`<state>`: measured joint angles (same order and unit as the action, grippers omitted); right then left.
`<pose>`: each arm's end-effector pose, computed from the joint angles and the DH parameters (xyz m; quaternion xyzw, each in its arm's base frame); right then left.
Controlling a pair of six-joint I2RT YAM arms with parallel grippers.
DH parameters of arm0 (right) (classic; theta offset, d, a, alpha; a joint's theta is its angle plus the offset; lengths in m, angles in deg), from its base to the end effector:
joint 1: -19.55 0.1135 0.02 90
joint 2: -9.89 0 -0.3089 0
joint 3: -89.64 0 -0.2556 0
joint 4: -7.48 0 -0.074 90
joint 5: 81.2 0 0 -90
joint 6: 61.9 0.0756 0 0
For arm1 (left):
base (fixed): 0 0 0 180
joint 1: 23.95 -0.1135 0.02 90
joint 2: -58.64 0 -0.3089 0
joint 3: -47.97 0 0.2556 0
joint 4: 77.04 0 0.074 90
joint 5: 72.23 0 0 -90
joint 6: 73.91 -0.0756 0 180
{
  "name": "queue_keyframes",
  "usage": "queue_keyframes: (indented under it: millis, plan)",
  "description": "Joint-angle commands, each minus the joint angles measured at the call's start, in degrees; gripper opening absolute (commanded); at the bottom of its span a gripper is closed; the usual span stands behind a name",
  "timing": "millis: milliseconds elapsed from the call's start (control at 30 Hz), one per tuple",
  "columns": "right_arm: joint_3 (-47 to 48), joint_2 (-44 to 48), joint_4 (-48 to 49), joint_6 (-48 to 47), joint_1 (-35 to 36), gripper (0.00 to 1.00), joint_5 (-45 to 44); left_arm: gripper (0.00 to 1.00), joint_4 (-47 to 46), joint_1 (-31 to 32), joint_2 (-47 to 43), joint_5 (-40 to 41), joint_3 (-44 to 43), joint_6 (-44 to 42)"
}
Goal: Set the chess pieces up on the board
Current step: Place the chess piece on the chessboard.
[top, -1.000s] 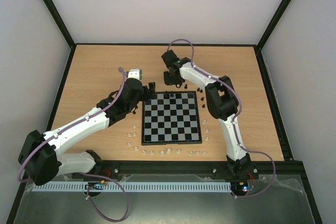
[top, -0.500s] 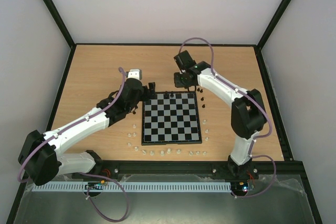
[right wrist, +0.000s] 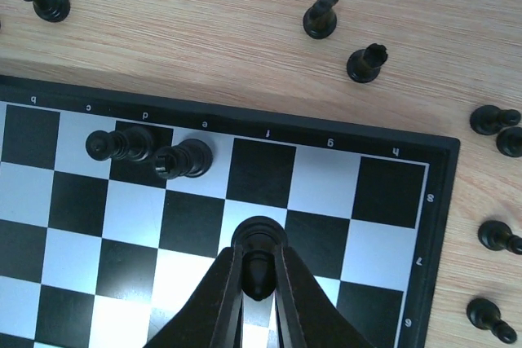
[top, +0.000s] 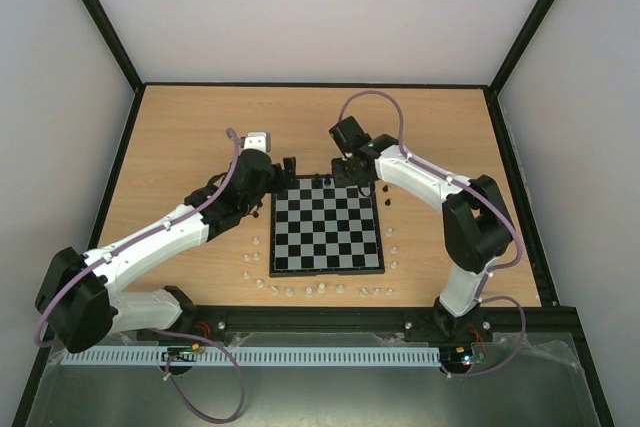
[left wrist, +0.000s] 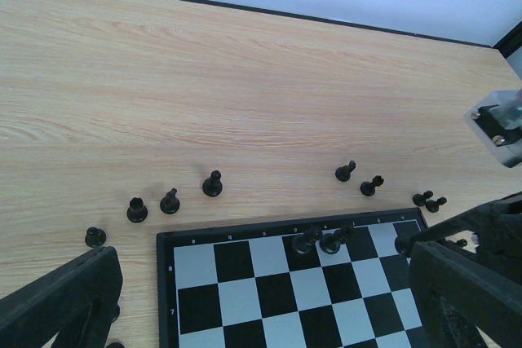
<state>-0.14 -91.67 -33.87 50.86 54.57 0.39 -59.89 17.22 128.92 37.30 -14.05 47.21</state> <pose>0.3525 0.2335 0.2475 -0.0776 0.9420 0.0933 0.3129 0.2424 -0.1784 0.3052 -0.0173 0.8378 -0.1948 0.5098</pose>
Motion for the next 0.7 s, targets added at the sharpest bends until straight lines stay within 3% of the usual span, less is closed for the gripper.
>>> queue_keyframes:
  millis: [0, 667]
  plan:
    - [1.1, -3.1, 0.6, 0.5, 0.5, 0.09, -0.1, 0.99, -1.3, -0.2, -0.3, 0.9, 0.8, 0.2]
    - [6.9, -10.9, -0.2, 0.2, 0.6, 0.1, -1.6, 0.99, -1.1, -0.2, -0.7, 1.1, 0.8, 0.1]
